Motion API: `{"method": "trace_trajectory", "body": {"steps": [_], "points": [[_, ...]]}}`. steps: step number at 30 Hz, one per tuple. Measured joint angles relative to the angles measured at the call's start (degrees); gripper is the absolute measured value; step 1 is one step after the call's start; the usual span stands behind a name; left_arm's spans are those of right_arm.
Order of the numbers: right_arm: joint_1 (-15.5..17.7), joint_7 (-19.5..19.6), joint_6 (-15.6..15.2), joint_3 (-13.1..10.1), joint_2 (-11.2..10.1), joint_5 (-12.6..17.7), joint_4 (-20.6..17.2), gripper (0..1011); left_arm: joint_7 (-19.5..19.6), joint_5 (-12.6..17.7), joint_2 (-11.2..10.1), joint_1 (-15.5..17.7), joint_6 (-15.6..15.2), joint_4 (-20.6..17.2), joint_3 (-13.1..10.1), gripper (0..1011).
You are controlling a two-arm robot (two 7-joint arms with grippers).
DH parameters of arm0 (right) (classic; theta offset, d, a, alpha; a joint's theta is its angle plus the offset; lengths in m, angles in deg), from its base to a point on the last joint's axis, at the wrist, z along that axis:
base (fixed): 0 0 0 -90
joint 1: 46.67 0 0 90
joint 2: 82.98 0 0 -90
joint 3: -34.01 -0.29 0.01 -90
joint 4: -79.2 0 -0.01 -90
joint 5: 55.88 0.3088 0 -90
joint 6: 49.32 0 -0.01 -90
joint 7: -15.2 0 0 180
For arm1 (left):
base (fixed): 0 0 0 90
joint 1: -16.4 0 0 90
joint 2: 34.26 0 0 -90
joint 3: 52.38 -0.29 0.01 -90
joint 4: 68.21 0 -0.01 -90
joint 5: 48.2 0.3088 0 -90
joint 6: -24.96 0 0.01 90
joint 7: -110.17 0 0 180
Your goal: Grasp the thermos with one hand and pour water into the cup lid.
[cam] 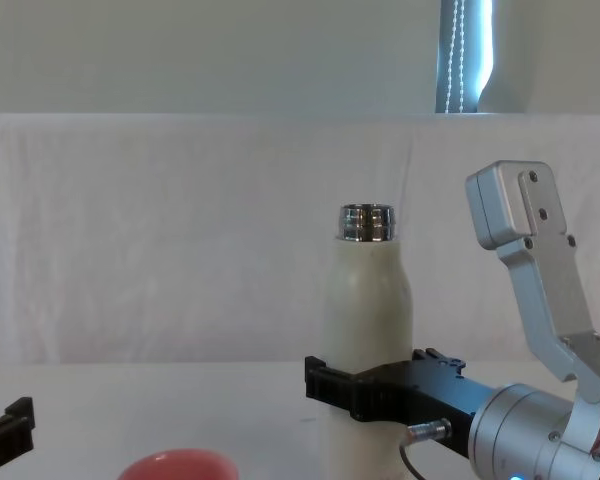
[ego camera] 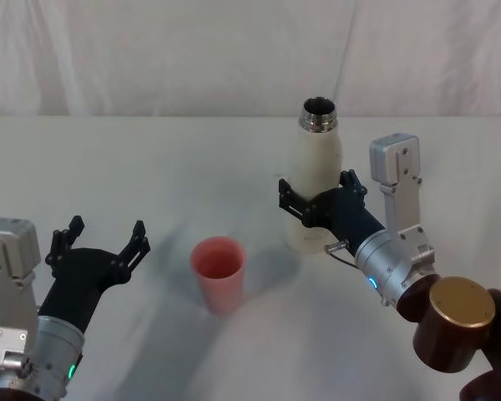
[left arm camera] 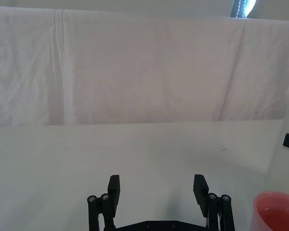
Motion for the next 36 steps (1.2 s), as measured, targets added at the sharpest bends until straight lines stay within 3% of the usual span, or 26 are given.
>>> {"method": "trace_trajectory", "body": {"steps": [16,36], "points": [[1.2,-0.2,-0.4,0.1,-0.7,0.0,-2.2,1001,0.0,0.0,0.0,0.0,0.0,0.0,0.0,1001],[6.3,0.3,0.1,-0.7,-2.4,0.6,-8.2,1001,0.0,0.0,0.0,0.0,0.0,0.0,0.0,1001]]}}
